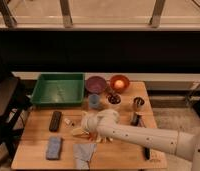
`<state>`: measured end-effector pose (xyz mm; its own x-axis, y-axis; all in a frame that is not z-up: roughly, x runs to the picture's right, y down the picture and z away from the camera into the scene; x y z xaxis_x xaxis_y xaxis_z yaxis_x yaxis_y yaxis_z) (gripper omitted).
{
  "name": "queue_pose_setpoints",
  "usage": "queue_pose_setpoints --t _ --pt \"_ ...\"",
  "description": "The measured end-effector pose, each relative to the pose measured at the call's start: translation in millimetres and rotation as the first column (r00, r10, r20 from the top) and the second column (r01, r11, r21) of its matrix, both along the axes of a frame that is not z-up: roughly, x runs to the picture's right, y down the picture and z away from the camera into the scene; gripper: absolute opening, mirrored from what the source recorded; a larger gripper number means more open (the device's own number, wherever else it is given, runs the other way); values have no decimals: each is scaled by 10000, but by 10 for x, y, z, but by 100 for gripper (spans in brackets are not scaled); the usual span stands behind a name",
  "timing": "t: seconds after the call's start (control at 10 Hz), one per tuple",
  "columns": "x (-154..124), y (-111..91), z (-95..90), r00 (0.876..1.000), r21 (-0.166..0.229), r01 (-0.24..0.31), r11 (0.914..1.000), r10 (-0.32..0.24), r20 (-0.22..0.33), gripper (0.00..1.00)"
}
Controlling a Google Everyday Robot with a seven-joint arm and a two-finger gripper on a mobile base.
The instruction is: Place fork in metal cup
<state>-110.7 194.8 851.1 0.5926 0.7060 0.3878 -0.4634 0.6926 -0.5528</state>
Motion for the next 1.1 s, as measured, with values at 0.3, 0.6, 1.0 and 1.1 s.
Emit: queue_pose_setpoints --t 0.3,0.6,1.0,1.1 --pt "-1 52 75 9999 -222 113 9997 -115 -111 54" --pt "-6 65 75 9994 -150 318 9994 -320 -150 24" --pt "-21 84 55 9992 -167 385 9991 -387 -125 0" --pt "-21 83 55 9992 -164 386 9991 -388 -123 0"
